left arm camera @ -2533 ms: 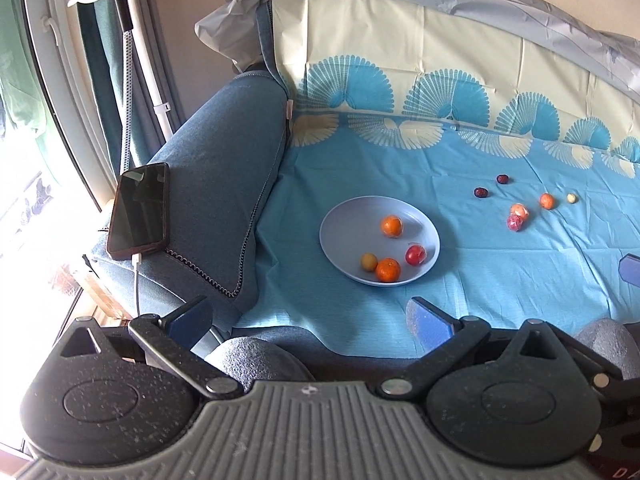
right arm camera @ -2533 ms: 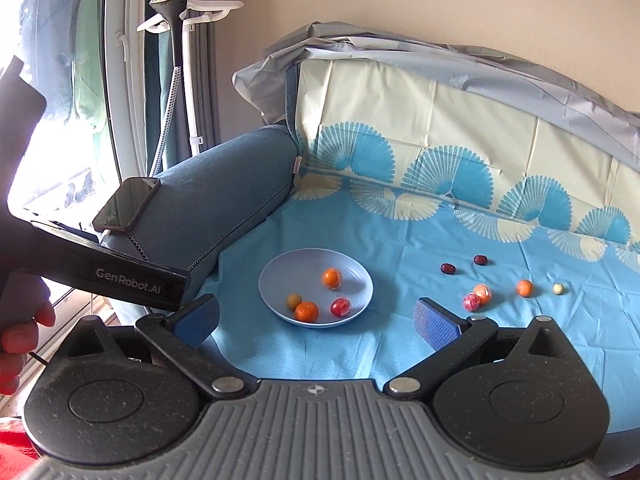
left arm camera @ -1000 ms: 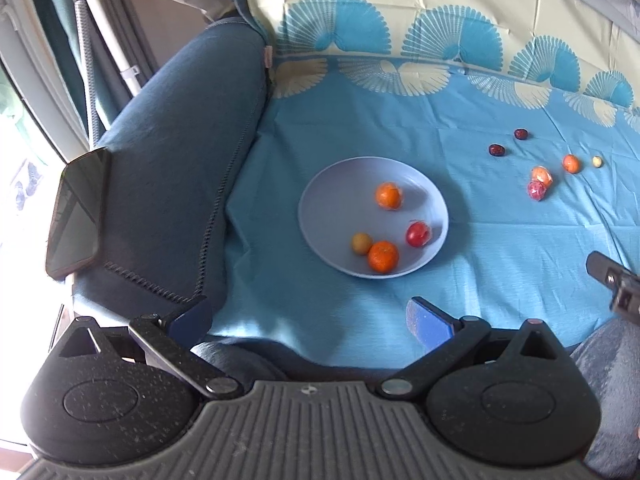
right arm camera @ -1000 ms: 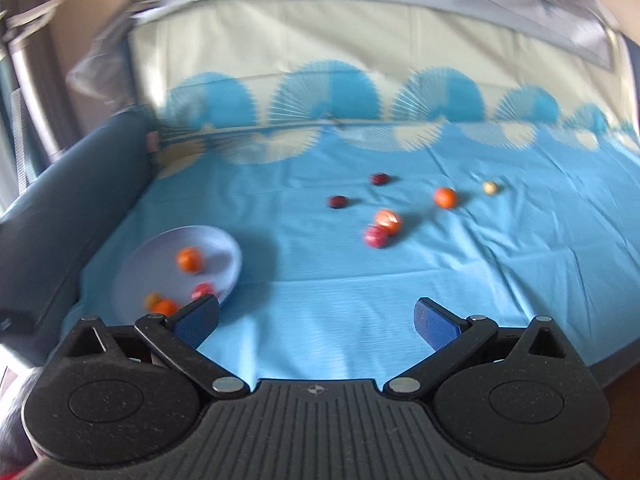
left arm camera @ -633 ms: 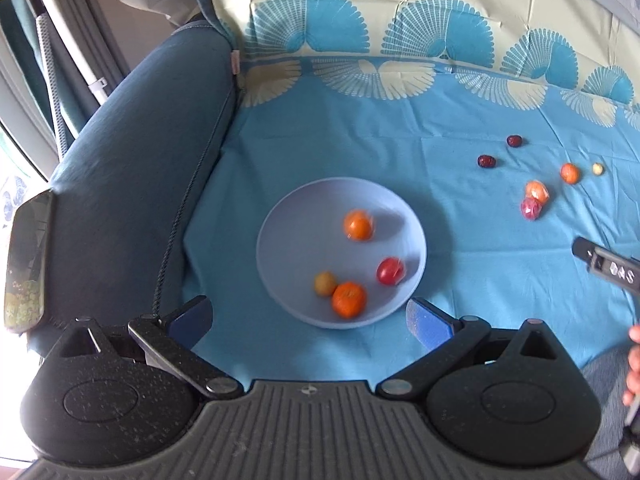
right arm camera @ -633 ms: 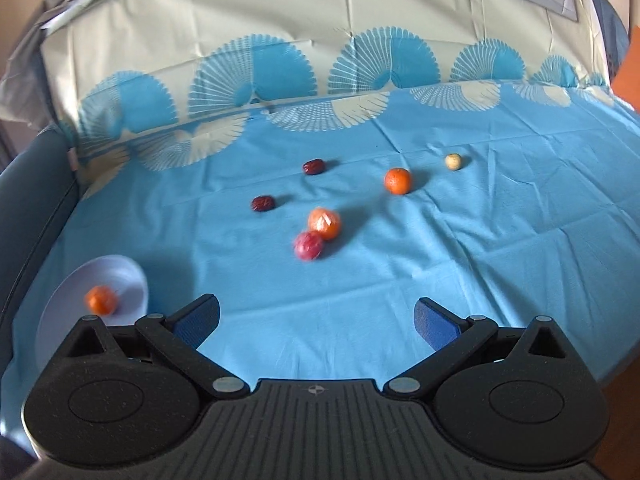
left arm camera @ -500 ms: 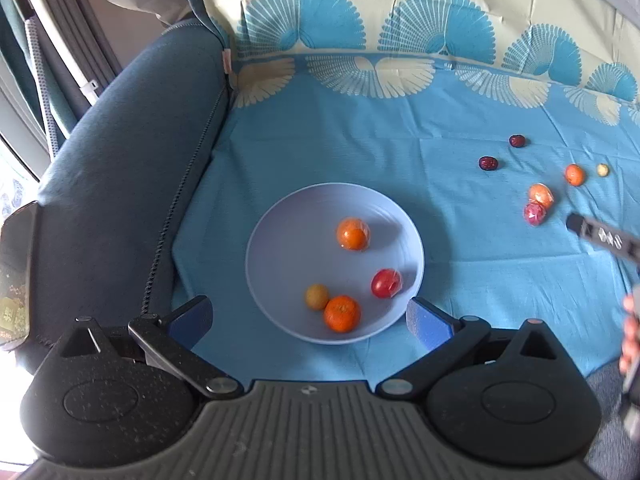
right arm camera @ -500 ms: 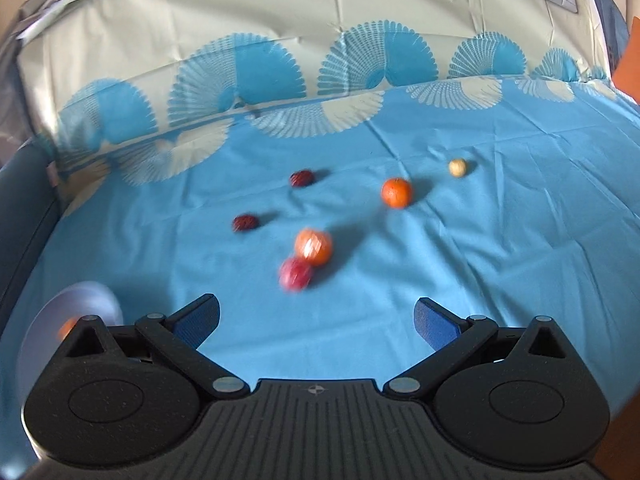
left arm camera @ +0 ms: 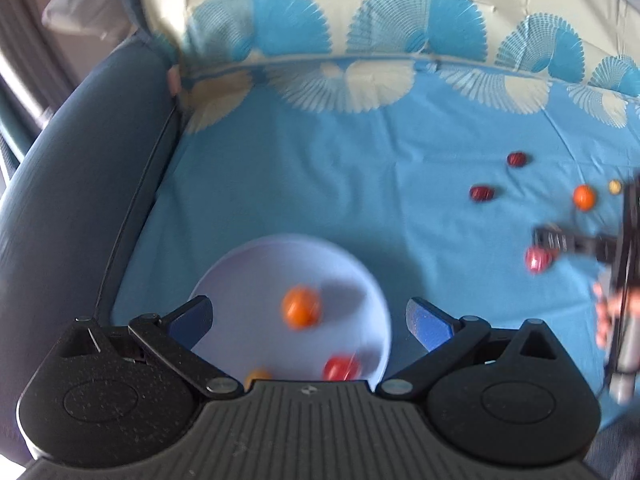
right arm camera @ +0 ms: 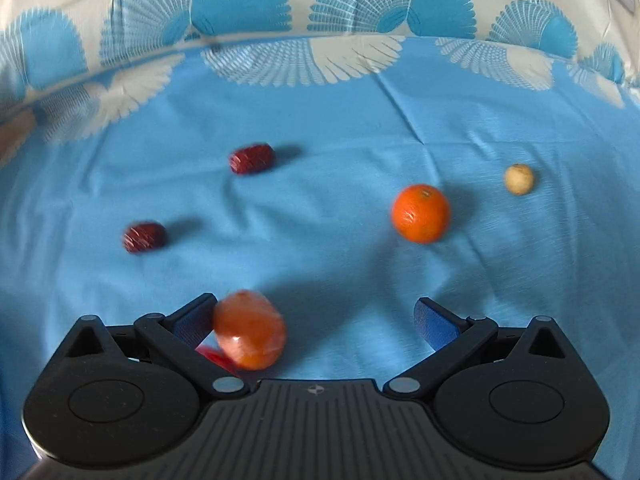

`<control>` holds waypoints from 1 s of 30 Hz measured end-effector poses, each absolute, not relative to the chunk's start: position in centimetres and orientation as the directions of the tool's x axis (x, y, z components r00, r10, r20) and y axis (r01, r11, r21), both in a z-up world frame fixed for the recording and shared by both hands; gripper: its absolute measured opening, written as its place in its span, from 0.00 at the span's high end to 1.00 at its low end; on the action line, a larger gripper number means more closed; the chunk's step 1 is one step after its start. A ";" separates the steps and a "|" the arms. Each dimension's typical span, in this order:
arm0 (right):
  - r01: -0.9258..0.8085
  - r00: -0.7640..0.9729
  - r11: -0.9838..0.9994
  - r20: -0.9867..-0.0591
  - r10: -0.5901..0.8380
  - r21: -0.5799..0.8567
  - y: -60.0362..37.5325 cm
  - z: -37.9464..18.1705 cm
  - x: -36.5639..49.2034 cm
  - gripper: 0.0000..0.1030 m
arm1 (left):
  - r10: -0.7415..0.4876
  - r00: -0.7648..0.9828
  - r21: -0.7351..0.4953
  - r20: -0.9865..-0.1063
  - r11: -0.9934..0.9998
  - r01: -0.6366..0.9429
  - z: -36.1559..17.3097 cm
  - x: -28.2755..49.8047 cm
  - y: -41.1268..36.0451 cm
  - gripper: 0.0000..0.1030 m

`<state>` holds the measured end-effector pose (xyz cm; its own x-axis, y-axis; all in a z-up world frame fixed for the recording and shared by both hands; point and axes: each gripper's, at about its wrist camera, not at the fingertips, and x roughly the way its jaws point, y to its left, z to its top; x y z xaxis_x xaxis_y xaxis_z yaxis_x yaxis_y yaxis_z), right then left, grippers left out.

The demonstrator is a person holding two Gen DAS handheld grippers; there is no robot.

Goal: Organize fruits
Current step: 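Grasp a wrapped mandarin with the right tool while the left tool grasps a red date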

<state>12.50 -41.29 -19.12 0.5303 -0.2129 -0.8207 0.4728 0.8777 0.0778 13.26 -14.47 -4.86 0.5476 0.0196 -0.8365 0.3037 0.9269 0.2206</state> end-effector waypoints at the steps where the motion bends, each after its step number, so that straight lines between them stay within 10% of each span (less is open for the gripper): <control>1: 0.485 0.525 0.874 -0.807 -0.269 0.024 -41.2 -19.2 12.0 0.01 | 0.008 0.558 0.219 -0.830 0.924 0.314 -5.1 13.9 -15.5 0.00; 12: 0.550 0.587 0.834 -0.727 -0.358 0.034 -42.1 -20.7 6.8 0.01 | -0.226 0.465 0.073 -0.856 0.838 0.541 -13.2 21.4 -26.5 0.00; 23: 0.548 0.620 0.836 -0.692 -0.370 0.044 -41.9 -21.2 6.0 0.01 | -0.193 0.453 0.166 -0.870 0.751 0.639 -18.8 24.4 -31.6 0.00; 25: 0.544 0.615 0.839 -0.691 -0.379 0.025 -41.6 -21.0 6.1 0.01 | -0.203 0.467 0.185 -0.861 0.730 0.658 -18.3 23.7 -32.0 0.15; 27: 0.510 0.616 0.860 -0.703 -0.355 0.012 -41.1 -20.3 6.3 0.30 | -0.278 0.406 0.109 -0.870 0.695 0.710 -17.6 23.1 -31.9 0.64; 29: 0.447 0.645 0.894 -0.700 -0.306 0.021 -40.0 -19.4 6.4 0.66 | -0.326 0.368 0.063 -0.871 0.668 0.742 -16.9 22.4 -32.1 0.69; 30: 0.428 0.642 0.904 -0.701 -0.312 -0.010 -39.4 -19.3 6.6 0.66 | -0.345 0.375 0.067 -0.861 0.652 0.755 -16.6 21.8 -32.1 0.69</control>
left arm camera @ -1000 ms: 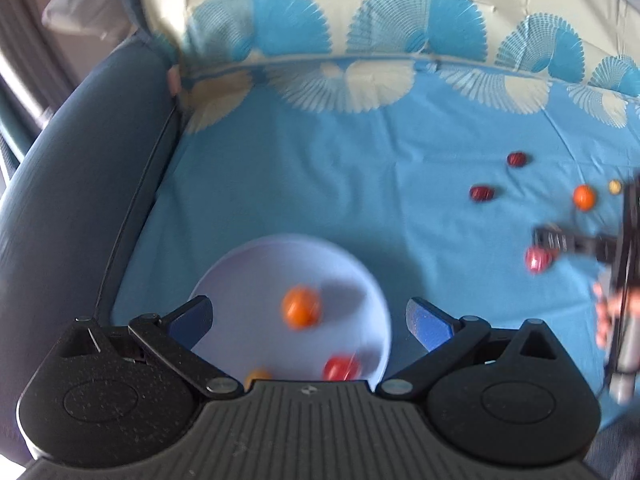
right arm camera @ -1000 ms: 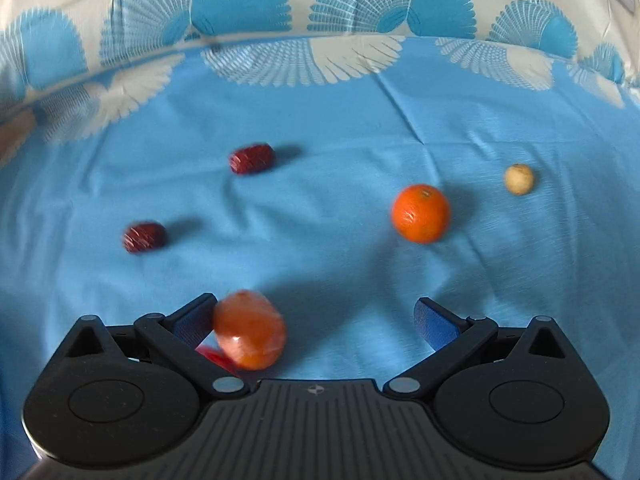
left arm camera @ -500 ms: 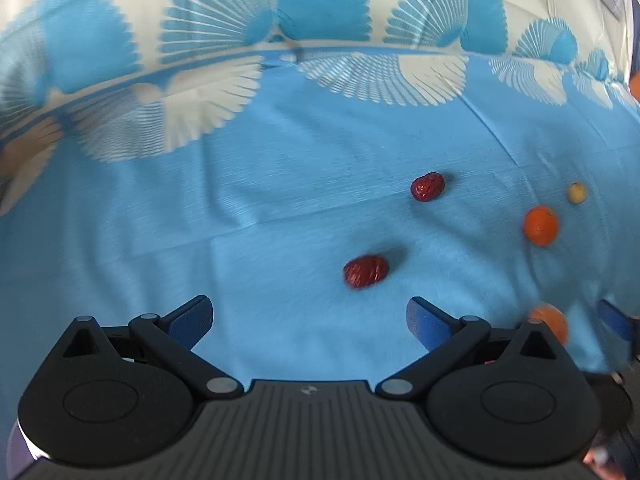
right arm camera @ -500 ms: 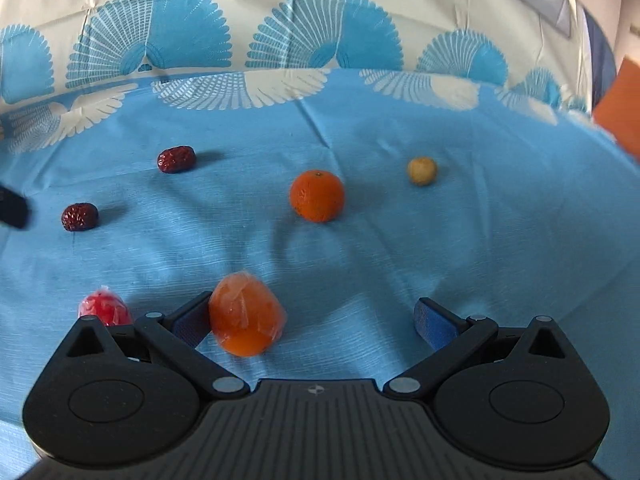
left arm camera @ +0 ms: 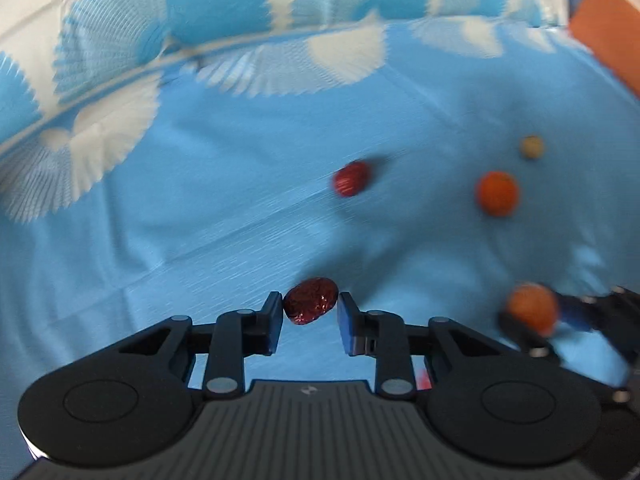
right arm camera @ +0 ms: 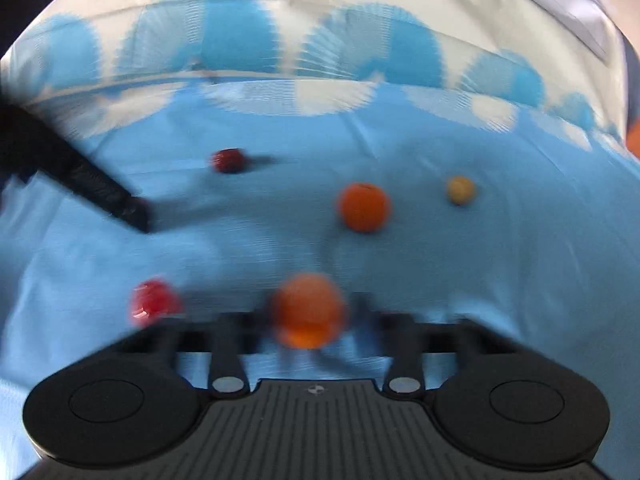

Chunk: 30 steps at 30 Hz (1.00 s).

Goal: Organize fruits
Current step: 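Grasp a wrapped mandarin with the right tool while the left tool grasps a red date, then carry both fruits over the plate and open both tools to drop them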

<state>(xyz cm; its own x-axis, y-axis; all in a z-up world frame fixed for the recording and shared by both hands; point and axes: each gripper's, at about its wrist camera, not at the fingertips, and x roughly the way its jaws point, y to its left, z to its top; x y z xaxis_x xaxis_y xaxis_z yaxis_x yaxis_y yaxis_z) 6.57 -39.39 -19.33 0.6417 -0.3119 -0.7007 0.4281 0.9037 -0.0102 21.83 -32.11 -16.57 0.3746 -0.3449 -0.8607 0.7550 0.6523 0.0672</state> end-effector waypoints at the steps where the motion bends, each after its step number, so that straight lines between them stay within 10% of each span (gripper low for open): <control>1: 0.416 0.643 0.909 -0.696 -0.319 -0.032 -39.1 -19.4 6.6 0.66 | -0.344 0.392 0.086 -0.853 0.649 0.756 -16.2 21.3 -32.0 0.69; 10: 0.533 0.689 0.838 -0.635 -0.350 0.117 -40.2 -11.8 -0.1 0.66 | -0.380 0.500 0.070 -0.778 0.739 0.670 -6.7 14.7 -22.8 0.69; 30: -0.019 0.807 0.976 -0.573 0.143 0.217 -17.7 3.5 -16.2 0.66 | -0.150 0.544 0.091 -0.825 0.916 0.392 3.9 -7.0 1.3 0.69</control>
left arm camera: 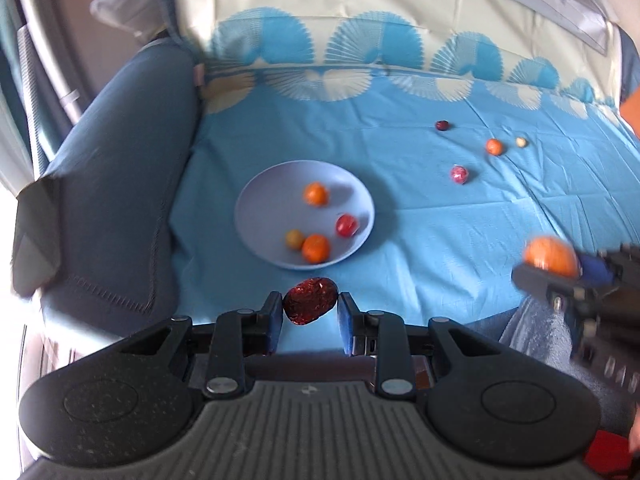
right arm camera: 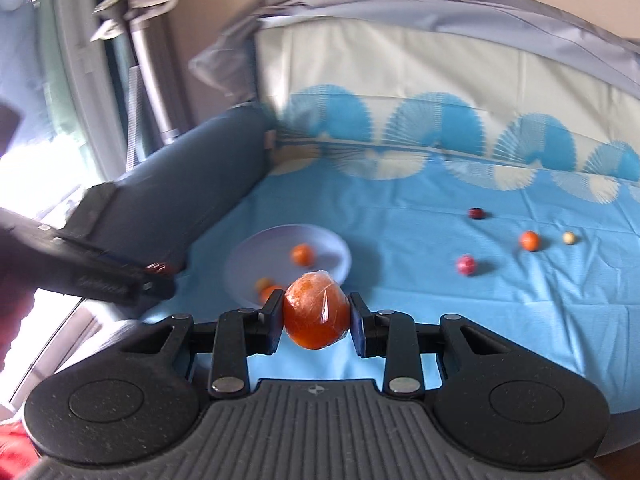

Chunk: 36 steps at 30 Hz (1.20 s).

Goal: Organize fruits
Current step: 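Carry both fruits over the plate and open both tools to drop them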

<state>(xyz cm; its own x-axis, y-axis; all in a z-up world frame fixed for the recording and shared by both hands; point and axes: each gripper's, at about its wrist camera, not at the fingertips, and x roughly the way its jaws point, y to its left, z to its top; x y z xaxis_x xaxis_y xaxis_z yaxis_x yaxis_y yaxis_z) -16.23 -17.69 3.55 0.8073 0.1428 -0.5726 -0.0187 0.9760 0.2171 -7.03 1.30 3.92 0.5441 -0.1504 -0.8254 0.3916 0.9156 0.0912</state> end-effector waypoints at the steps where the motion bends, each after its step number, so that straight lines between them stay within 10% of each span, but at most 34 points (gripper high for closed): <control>1: -0.035 0.807 0.978 -0.572 0.148 0.204 -16.9 3.7 -16.9 0.66 | -0.149 0.550 0.086 -0.822 0.922 0.377 4.2 -7.6 1.8 0.69; 36: -0.132 0.781 0.988 -0.604 0.157 0.086 -12.0 4.3 -19.4 0.66 | -0.203 0.555 0.007 -0.807 0.936 0.353 4.2 -10.7 3.8 0.69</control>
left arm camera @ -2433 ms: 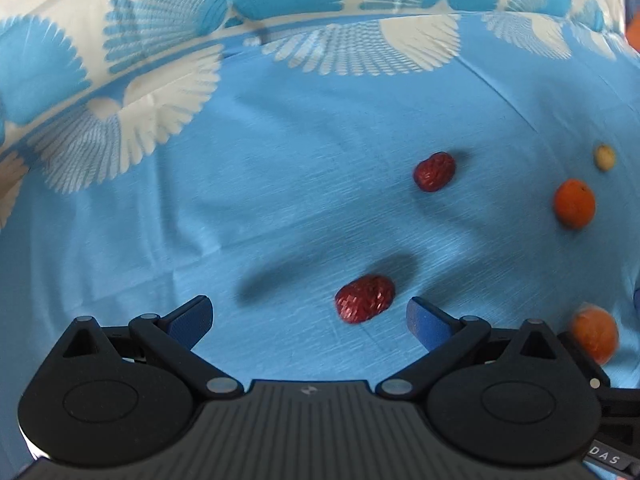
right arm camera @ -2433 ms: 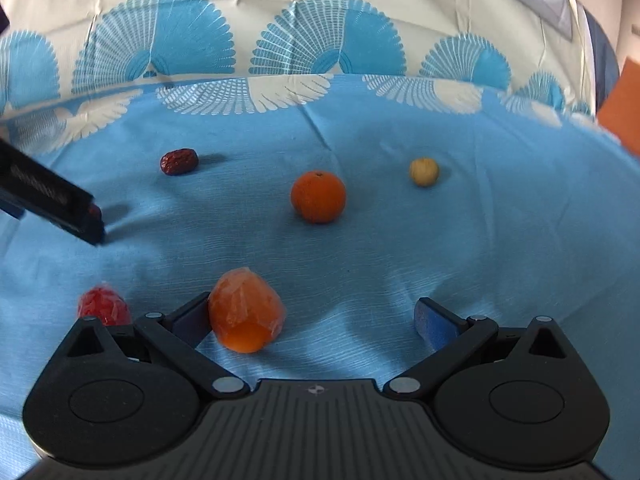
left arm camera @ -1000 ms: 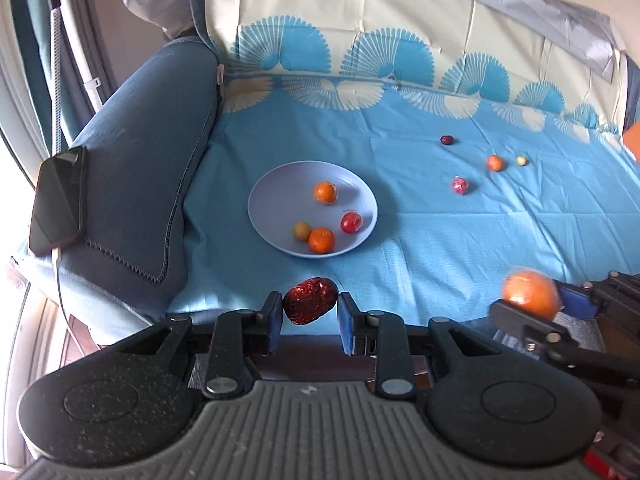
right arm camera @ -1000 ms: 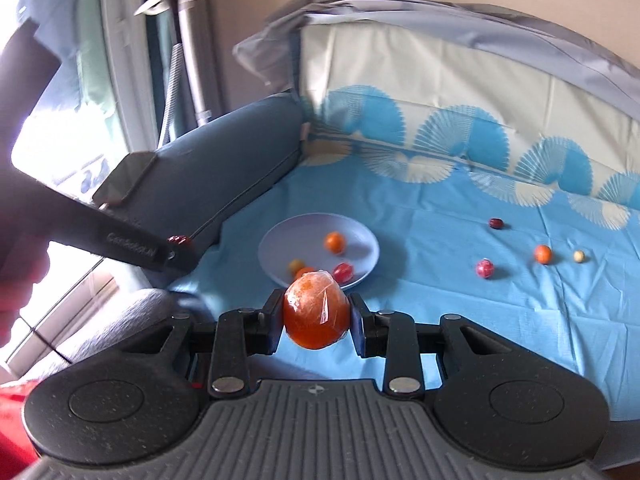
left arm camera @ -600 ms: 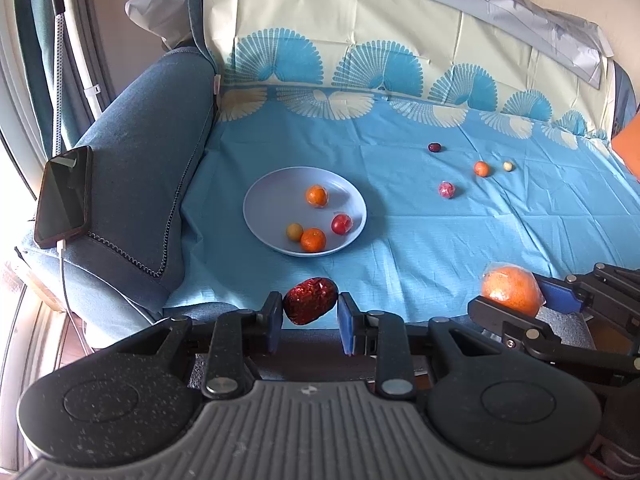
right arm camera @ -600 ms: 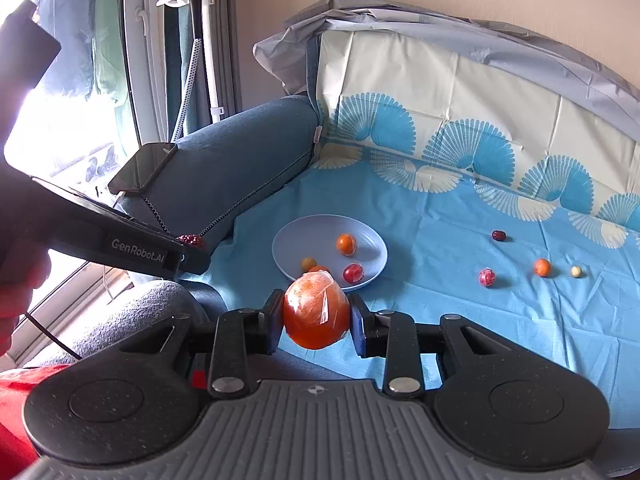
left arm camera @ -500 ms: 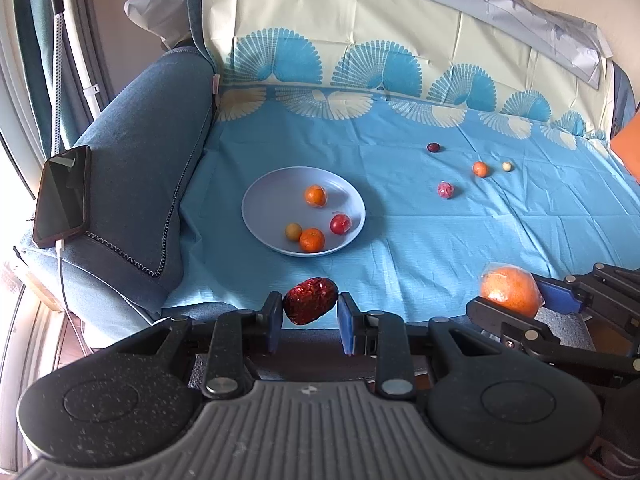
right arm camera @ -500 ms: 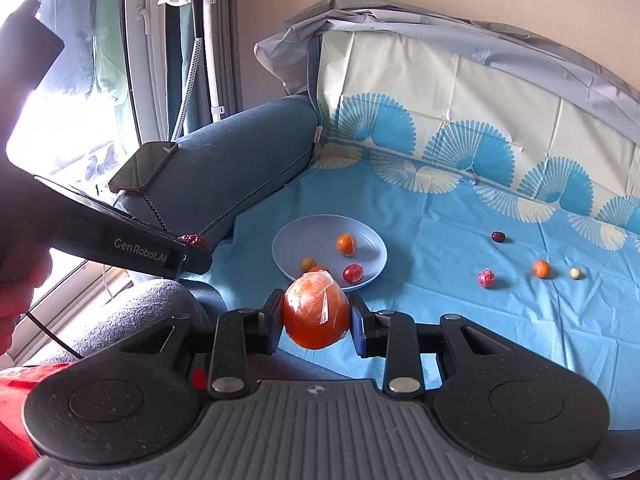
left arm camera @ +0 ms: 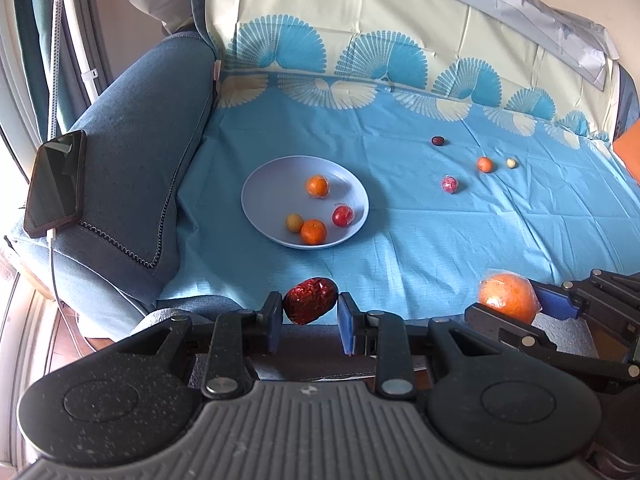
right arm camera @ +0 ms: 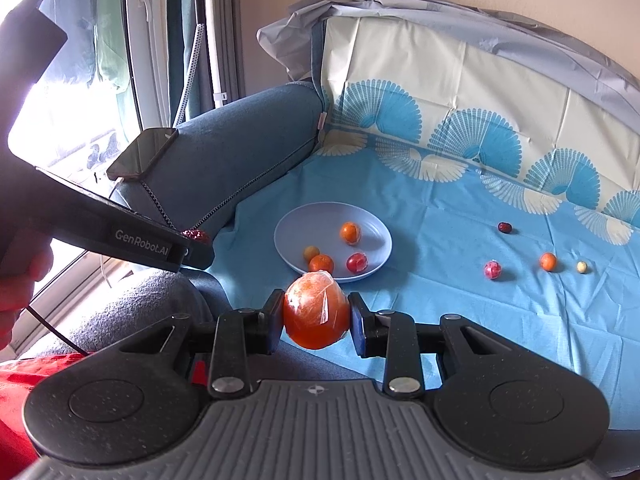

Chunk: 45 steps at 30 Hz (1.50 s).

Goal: Organize fruits
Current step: 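Carry both fruits over the plate and open both tools to drop them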

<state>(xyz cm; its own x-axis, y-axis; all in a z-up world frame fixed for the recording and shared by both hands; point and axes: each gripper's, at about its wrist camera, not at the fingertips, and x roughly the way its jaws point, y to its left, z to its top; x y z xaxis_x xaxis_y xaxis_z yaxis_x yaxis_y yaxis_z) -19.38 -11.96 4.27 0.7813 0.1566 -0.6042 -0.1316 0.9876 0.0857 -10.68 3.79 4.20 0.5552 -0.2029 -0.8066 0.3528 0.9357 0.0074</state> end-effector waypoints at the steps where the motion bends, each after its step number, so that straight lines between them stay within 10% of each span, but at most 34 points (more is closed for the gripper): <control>1: -0.127 0.781 0.988 -0.605 0.152 0.084 -12.0 4.2 -19.2 0.66 | -0.202 0.554 0.006 -0.808 0.937 0.350 4.1 -10.5 3.8 0.69; 45: -0.086 0.663 0.989 -0.734 0.146 0.119 -11.8 -8.7 6.7 0.66 | -0.044 0.451 0.094 -0.891 0.956 0.279 -8.3 15.9 -0.5 0.69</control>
